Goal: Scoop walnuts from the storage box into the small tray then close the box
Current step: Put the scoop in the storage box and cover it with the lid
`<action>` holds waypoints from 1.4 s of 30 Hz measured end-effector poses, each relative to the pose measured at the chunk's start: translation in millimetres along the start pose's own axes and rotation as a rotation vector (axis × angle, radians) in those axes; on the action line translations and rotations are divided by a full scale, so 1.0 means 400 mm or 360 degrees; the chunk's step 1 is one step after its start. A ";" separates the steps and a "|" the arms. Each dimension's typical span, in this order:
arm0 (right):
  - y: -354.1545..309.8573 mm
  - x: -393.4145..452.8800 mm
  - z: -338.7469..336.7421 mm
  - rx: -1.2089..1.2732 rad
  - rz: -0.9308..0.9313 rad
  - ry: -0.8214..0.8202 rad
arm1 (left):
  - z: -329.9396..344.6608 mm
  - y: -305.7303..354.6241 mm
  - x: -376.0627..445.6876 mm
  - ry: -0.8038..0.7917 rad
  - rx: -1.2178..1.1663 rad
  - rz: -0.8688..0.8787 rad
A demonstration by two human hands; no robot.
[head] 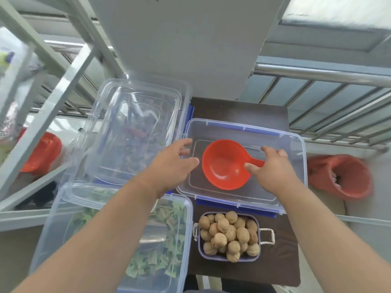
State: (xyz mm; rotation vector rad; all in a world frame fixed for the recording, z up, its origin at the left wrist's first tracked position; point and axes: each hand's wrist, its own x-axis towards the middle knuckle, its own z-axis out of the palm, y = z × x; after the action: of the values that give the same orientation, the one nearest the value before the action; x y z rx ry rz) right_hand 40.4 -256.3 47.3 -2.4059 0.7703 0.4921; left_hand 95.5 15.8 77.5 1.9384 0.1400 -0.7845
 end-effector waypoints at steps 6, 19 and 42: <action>-0.217 -0.100 0.038 0.0057 -0.0272 0.0058 | -0.265 -0.049 -0.088 0.0020 0.0071 0.0185; -0.483 -0.164 0.307 0.0168 -0.0462 -0.0097 | -0.509 -0.241 -0.079 0.0268 0.0606 0.0069; -0.268 -0.224 -0.047 0.0411 -0.0620 0.0321 | -0.286 0.012 -0.237 0.0669 -0.0222 0.0618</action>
State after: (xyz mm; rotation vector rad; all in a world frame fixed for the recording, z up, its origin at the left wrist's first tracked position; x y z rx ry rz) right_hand 41.2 -158.1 148.2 -2.3011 0.3973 -0.0066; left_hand 76.3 131.1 169.3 1.8928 0.0647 -0.1049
